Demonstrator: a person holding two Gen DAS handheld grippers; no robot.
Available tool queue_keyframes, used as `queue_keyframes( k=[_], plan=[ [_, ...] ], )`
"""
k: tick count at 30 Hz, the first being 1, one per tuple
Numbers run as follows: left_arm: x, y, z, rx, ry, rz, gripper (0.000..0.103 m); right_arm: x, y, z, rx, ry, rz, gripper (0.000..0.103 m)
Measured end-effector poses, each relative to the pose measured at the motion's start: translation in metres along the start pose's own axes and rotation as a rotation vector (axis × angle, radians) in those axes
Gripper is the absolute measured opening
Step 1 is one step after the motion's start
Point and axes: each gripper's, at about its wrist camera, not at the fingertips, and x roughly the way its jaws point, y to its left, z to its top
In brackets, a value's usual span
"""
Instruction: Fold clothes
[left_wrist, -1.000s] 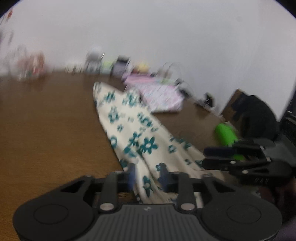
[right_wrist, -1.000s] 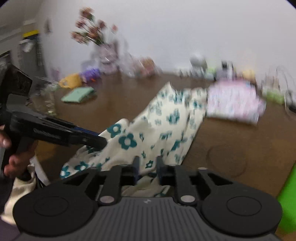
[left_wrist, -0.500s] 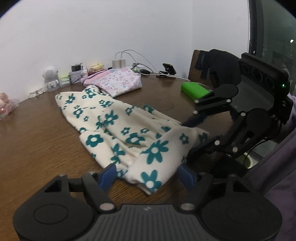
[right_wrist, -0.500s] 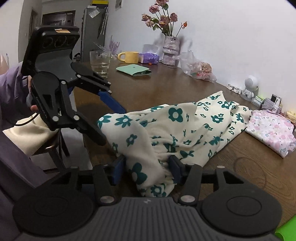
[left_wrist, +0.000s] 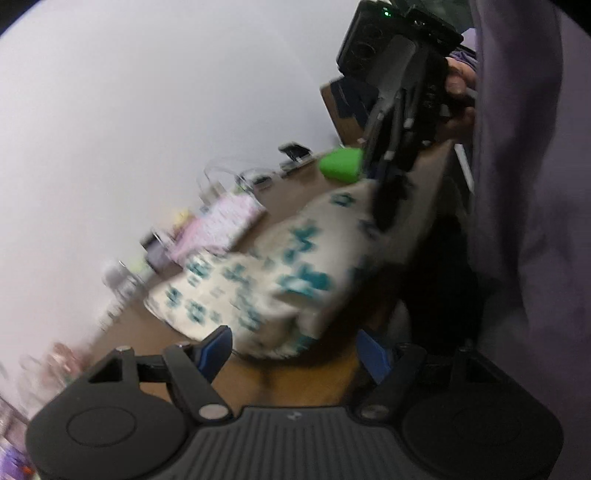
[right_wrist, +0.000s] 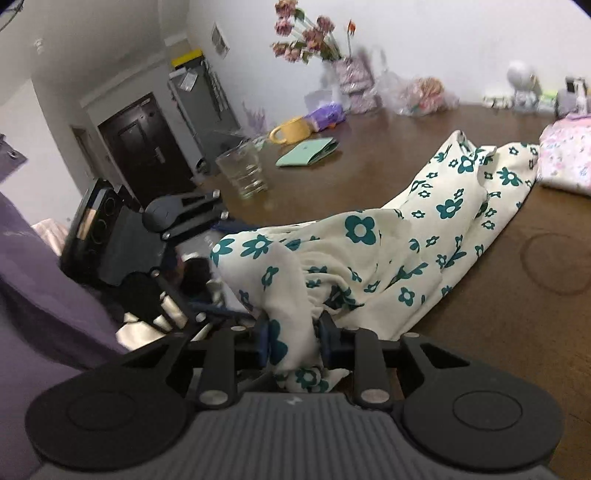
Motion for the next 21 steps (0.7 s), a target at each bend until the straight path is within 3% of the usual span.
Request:
queue_keyframes(
  k=[4,7,9,12,14,17,19,21],
  plan=[
    [0.0,0.008,0.003,0.024,-0.093,-0.004,0.079,-0.01,-0.009,0.005,0.081,0.004,0.074,0.024],
    [0.009,0.009,0.002,0.035,-0.128,-0.08,0.078,-0.012,-0.016,0.006,0.121,-0.006,0.092,0.025],
    [0.015,0.017,0.001,-0.017,-0.144,-0.139,0.074,-0.013,-0.02,0.007,0.147,-0.012,0.104,0.025],
    [0.024,0.031,-0.001,-0.126,-0.168,-0.233,0.05,-0.016,-0.027,0.008,0.187,-0.022,0.123,0.025],
    [0.031,0.04,-0.003,-0.215,-0.161,-0.323,0.026,-0.017,-0.032,0.009,0.214,-0.028,0.135,0.025],
    [0.034,0.057,-0.013,-0.384,-0.149,-0.442,0.017,-0.019,-0.038,0.01,0.254,-0.037,0.153,0.029],
    [0.036,0.071,-0.02,-0.489,-0.15,-0.494,0.017,-0.021,-0.038,0.008,0.246,-0.058,0.146,0.048],
    [0.037,0.079,-0.023,-0.557,-0.151,-0.526,0.016,-0.025,-0.027,0.0,0.166,-0.109,0.099,0.084]
  ],
)
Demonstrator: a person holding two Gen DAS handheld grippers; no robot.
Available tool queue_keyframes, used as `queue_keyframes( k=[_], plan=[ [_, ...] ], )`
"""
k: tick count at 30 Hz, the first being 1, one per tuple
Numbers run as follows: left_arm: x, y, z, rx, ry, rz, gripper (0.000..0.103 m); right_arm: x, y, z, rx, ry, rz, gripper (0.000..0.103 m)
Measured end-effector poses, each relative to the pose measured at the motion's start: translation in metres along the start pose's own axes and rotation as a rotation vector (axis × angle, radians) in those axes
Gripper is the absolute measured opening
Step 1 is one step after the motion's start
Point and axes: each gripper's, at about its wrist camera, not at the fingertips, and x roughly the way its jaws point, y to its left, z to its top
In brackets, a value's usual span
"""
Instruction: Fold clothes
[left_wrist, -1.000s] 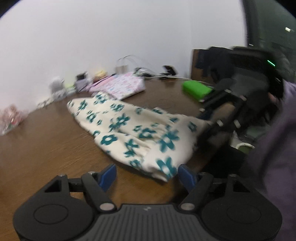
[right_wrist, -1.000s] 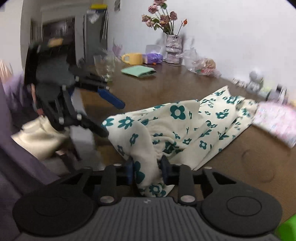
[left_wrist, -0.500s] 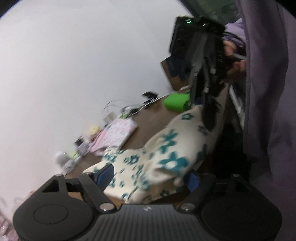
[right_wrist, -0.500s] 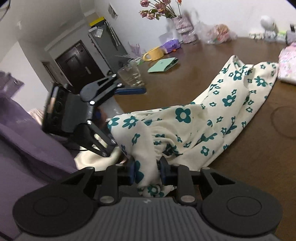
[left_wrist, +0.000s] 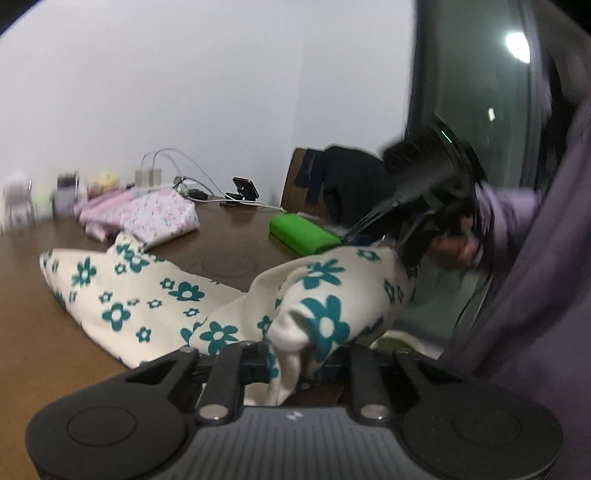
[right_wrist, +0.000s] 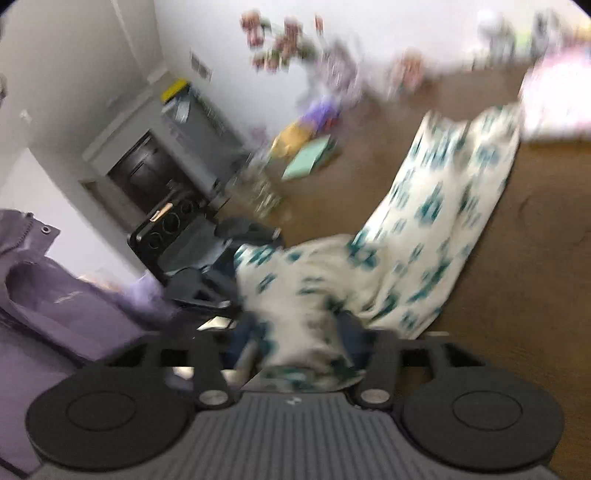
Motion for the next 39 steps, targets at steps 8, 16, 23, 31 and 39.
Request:
queue_keyframes(
  k=[8,16,23,31,39],
  plan=[
    [-0.008,0.025,0.006,-0.228,-0.04,-0.094,0.016,-0.009,0.038,-0.035,-0.341,-0.175,-0.157,0.098],
    [-0.004,0.027,0.01,-0.272,-0.003,-0.164,0.016,0.019,0.023,-0.03,-0.265,-0.082,-0.072,0.052],
    [-0.007,0.041,-0.003,-0.296,0.018,-0.118,0.05,0.038,0.001,-0.019,-0.124,-0.008,0.046,0.025],
    [-0.003,0.077,-0.002,-0.461,-0.023,-0.135,0.027,0.049,-0.053,0.015,0.285,0.035,0.163,0.034],
    [0.007,0.103,-0.005,-0.606,-0.008,-0.026,0.028,0.042,-0.071,0.038,0.317,-0.14,-0.087,0.078]
  ],
)
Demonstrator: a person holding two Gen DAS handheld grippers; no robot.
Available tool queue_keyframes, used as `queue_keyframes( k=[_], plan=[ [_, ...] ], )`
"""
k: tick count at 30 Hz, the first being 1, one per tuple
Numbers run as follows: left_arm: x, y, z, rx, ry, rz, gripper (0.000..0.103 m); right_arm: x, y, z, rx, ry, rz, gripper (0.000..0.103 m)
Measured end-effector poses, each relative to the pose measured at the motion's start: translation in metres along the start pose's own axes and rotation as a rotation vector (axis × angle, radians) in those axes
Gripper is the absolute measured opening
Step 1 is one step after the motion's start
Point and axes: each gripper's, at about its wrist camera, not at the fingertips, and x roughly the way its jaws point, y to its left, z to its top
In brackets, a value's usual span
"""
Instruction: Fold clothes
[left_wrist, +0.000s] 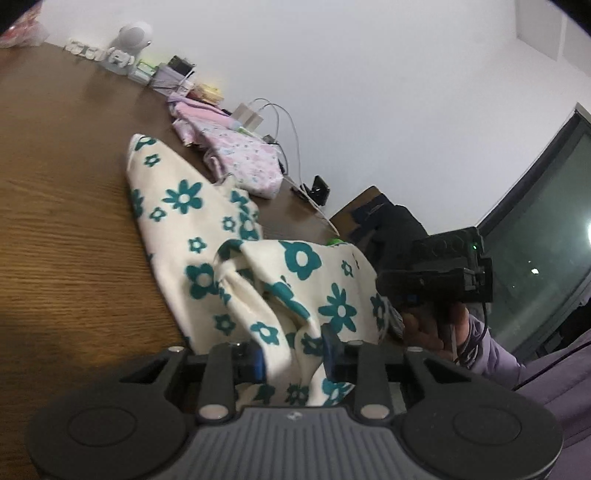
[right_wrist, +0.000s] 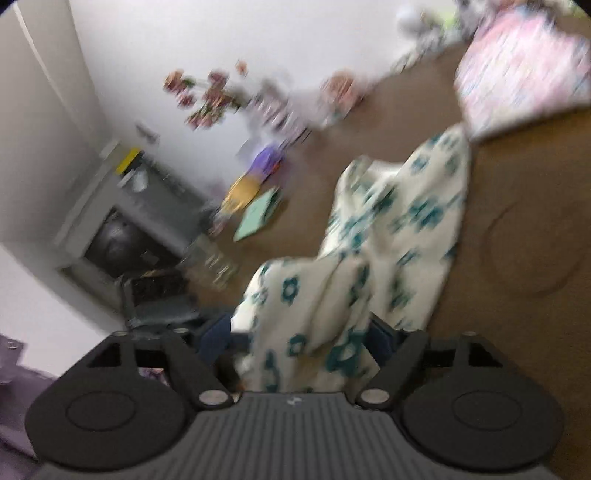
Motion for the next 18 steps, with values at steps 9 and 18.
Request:
queue_keyframes(
  k=[9,18],
  plan=[
    [-0.005,-0.002,-0.008,-0.004,-0.049,0.097,0.036,0.0,-0.01,-0.016,0.015,-0.088,-0.079,0.026],
    [-0.011,-0.017,-0.013,0.005,-0.091,0.207,0.064,0.001,-0.029,-0.01,0.099,-0.104,-0.128,0.063]
  ],
)
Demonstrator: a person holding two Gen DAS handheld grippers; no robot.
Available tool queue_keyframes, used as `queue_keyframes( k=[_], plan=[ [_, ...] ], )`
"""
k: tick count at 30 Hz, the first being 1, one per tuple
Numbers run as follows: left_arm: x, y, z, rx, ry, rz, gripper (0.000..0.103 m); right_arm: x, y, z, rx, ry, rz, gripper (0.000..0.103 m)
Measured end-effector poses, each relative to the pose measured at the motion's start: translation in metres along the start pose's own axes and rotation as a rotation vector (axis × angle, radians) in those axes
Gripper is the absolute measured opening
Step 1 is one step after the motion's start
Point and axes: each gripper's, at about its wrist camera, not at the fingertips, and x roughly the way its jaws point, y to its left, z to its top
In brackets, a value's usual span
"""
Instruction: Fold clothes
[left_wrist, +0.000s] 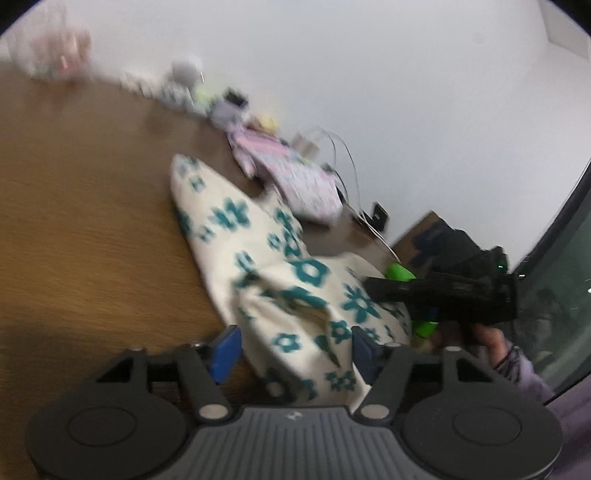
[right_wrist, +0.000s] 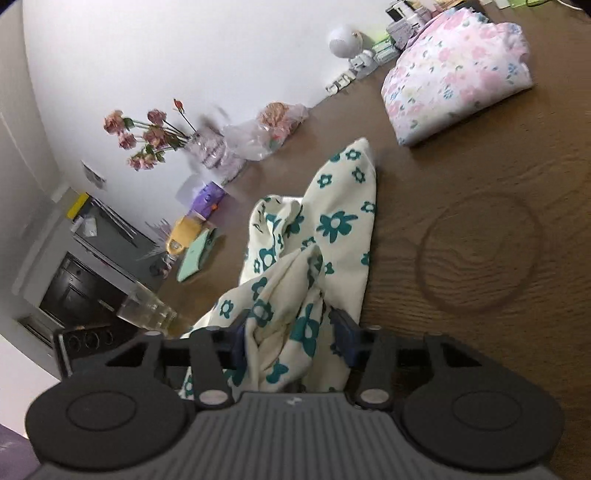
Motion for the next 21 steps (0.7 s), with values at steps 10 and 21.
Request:
queue_keyframes(
  k=[10,21],
  plan=[
    [-0.025,-0.036,-0.02,0.125,-0.029,0.025,0.064,-0.028,0.042,-0.016,-0.222,-0.103,-0.095,0.055],
    [-0.007,-0.012,-0.035,-0.097,-0.064,-0.049,0.019,-0.024,0.04,-0.034,-0.157,-0.103,-0.105,0.012]
  ],
)
